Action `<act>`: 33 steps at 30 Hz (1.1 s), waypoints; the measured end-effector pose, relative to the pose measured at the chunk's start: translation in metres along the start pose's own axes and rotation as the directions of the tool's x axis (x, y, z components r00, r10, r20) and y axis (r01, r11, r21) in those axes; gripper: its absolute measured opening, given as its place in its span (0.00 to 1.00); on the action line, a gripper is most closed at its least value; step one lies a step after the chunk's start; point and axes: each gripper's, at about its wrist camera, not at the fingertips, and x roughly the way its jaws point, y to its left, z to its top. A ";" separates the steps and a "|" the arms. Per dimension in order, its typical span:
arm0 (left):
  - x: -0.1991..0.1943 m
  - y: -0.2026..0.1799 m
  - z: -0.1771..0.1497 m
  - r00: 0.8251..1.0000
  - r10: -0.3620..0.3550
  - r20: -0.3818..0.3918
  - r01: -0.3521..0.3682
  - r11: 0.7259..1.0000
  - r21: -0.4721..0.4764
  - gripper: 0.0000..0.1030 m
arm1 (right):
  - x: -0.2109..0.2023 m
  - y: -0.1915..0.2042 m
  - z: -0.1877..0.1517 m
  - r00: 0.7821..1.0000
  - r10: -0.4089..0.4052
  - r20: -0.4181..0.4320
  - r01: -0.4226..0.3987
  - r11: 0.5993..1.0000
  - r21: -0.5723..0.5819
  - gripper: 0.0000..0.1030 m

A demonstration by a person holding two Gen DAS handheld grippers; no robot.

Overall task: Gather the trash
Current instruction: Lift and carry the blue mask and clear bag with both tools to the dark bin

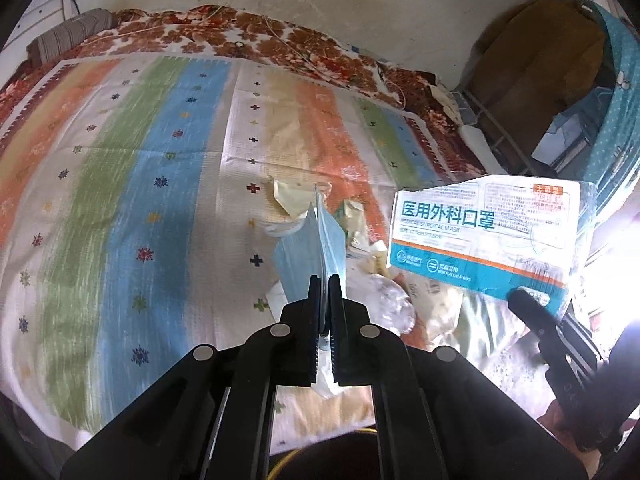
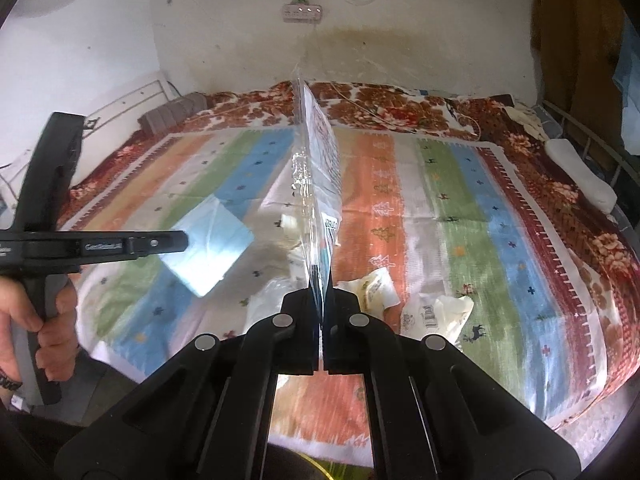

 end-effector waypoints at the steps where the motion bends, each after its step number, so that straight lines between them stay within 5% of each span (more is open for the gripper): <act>1: -0.003 -0.001 -0.001 1.000 0.001 0.000 -0.001 1.000 -0.001 0.03 | -0.005 0.000 -0.001 1.000 0.006 0.006 -0.006 1.000 -0.004 0.00; 33: -0.099 -0.043 -0.068 0.995 -0.032 0.094 0.024 0.996 0.089 0.03 | -0.110 0.016 -0.075 0.994 0.107 0.030 -0.108 0.993 0.036 0.00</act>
